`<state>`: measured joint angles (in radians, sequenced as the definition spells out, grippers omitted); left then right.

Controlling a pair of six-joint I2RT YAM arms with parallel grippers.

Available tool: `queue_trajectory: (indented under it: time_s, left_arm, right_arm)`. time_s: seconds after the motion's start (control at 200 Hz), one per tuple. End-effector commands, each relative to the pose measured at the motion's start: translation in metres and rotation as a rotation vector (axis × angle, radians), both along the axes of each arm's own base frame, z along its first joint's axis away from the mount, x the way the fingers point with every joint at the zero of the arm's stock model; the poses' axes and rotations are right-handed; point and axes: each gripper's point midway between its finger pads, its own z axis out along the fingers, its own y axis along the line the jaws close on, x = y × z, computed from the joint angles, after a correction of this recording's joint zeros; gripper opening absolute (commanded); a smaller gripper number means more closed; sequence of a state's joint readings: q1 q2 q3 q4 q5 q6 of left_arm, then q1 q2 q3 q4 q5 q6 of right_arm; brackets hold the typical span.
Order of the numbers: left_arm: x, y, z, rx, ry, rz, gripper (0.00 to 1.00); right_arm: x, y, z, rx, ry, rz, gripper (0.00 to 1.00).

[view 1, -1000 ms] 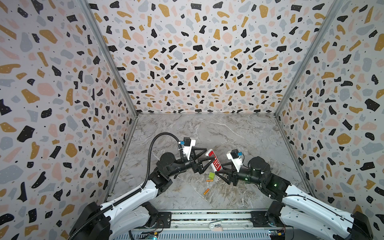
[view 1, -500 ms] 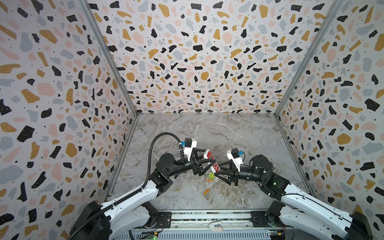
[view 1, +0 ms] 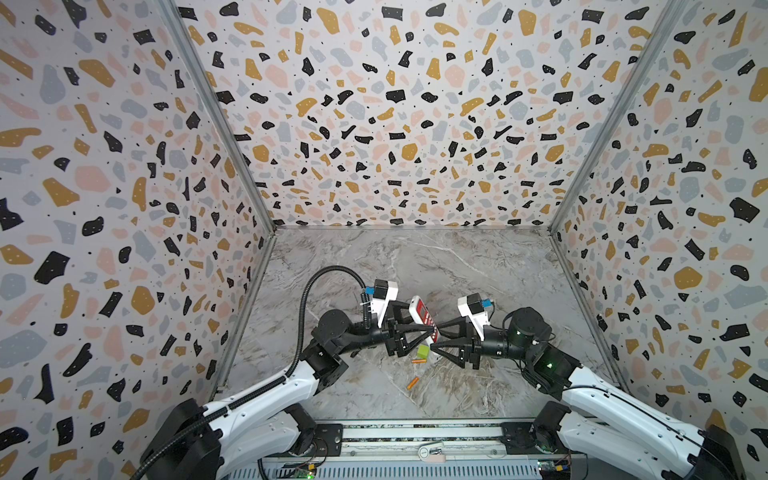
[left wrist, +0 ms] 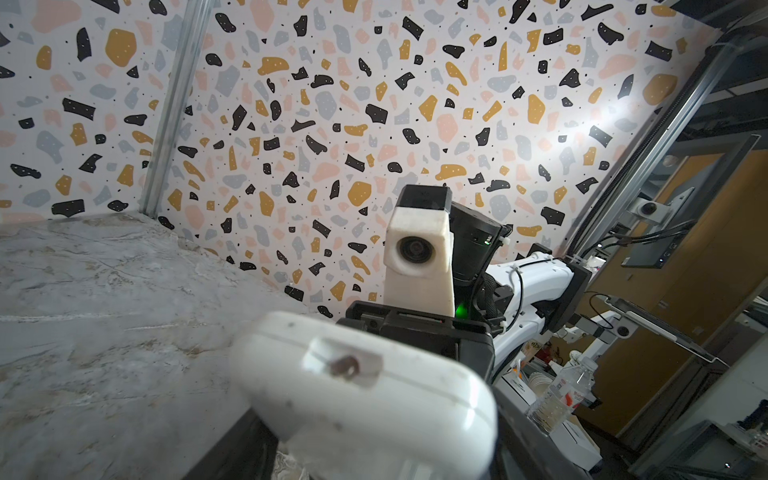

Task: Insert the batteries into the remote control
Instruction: 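Grasp the remote's lower end with the left gripper beside the right gripper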

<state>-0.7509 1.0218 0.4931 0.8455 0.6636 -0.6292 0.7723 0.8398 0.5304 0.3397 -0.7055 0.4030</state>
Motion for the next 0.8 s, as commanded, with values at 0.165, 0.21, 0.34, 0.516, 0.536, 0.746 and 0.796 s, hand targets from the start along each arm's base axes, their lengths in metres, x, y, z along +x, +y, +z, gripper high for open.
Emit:
queue_trajectory:
  time_s: [0.165,0.21,0.34,0.516,0.536,0.746,0.796]
  left_arm:
    - [-0.015,0.001,0.019,-0.060,-0.072,-0.049,0.75]
    - [-0.017,0.001,0.021,-0.065,-0.077,-0.053,0.74]
    - [-0.023,0.002,0.023,-0.074,-0.086,-0.077,0.63]
    - [-0.027,0.002,0.025,-0.078,-0.095,-0.086,0.47]
    - [-0.027,0.002,0.025,-0.077,-0.095,-0.087,0.45]
    - [-0.024,-0.002,0.019,-0.052,-0.085,-0.086,0.28]
    - [-0.023,-0.003,0.019,-0.051,-0.082,-0.082,0.24]
  right_arm:
    - [-0.009,0.000,0.023,0.054,-0.051,0.057,0.04]
    - [-0.010,0.000,0.023,0.054,-0.050,0.063,0.04]
    - [-0.013,-0.001,0.025,0.059,-0.056,0.074,0.04]
    - [-0.016,0.001,0.025,0.065,-0.057,0.096,0.05]
    - [-0.015,0.001,0.025,0.065,-0.057,0.095,0.05]
    - [-0.008,-0.002,0.024,0.053,-0.074,0.041,0.15]
    - [-0.005,-0.003,0.022,0.040,-0.081,0.018,0.27]
